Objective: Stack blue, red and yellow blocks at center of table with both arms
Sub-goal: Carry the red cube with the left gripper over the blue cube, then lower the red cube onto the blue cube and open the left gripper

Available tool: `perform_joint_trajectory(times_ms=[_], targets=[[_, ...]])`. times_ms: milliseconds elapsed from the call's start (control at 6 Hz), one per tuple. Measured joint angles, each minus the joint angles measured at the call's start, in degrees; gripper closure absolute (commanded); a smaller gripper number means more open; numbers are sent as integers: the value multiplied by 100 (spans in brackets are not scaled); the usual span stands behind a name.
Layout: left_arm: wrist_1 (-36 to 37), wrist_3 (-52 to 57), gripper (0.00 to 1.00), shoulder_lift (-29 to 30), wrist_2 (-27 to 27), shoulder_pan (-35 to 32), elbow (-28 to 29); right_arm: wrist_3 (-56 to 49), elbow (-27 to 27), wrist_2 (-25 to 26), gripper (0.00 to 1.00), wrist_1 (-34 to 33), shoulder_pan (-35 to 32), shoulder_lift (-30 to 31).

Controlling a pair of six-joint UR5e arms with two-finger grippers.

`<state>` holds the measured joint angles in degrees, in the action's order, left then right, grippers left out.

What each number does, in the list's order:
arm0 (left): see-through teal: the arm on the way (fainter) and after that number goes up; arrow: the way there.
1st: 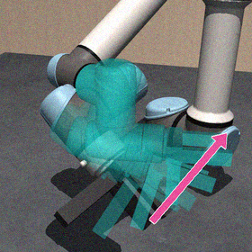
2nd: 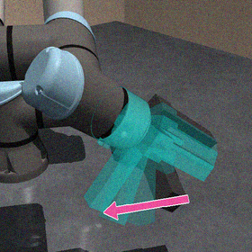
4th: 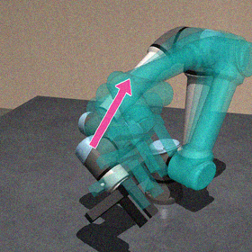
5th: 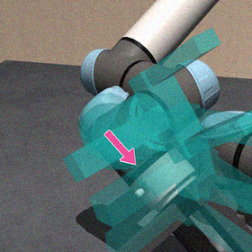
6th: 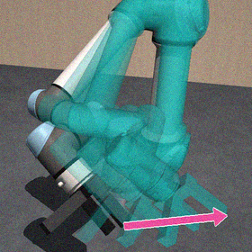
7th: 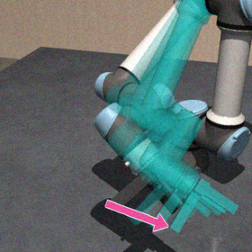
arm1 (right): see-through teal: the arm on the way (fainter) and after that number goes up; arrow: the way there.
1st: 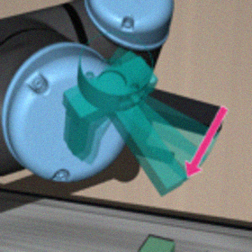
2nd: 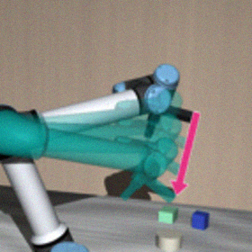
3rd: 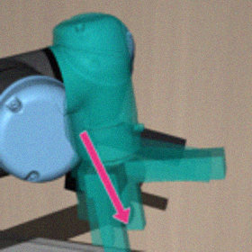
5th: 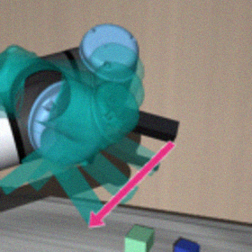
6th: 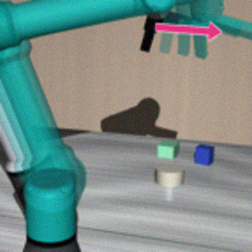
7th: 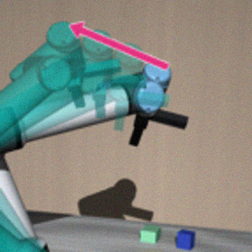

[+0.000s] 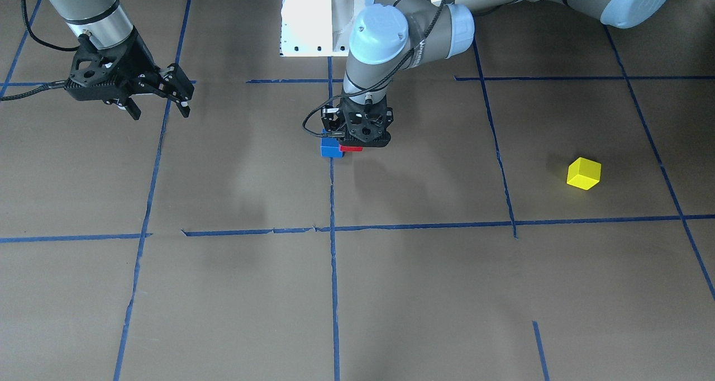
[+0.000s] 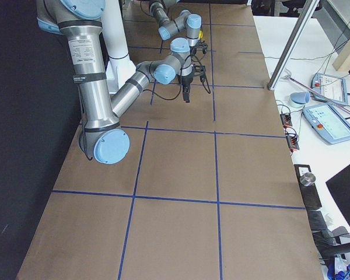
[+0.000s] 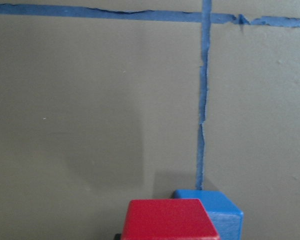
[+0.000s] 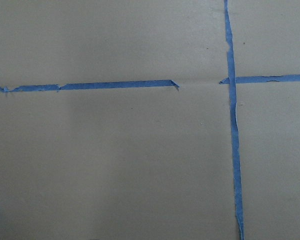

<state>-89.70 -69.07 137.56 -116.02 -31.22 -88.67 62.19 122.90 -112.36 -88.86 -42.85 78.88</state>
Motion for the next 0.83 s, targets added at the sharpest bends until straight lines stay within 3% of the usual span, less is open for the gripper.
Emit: perform_joint_trajectory(times_ms=[833], targets=[[178, -62, 100, 194, 305, 376, 118, 65, -4, 13, 0, 6, 22, -37]])
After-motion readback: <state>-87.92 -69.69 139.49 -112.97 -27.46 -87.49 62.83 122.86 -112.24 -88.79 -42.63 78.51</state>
